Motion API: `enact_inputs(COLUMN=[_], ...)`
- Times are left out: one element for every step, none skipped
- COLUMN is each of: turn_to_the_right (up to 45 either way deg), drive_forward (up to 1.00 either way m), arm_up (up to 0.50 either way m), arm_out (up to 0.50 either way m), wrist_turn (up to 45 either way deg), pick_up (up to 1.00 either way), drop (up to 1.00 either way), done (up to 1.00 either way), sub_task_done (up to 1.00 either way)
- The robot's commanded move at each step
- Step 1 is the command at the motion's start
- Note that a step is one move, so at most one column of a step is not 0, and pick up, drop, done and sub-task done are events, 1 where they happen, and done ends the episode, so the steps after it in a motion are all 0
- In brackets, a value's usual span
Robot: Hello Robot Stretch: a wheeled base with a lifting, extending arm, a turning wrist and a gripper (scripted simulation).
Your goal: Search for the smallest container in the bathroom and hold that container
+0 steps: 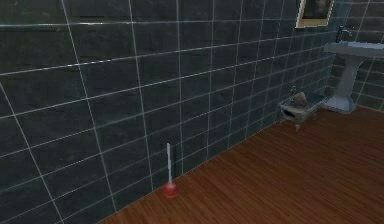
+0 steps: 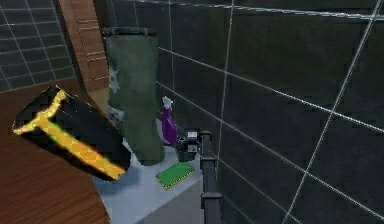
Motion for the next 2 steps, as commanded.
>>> enact_inputs(turn_to_the_right=[0.0,0.0], drive_forward=[0.0,0.0], arm_up=[0.1,0.0], arm_out=[0.0,0.0], wrist_turn=[0.0,0.0], pick_up=[0.0,0.0], drop=[0.0,0.0], done=[0.0,1.0], sub_task_done=[0.0,0.0])
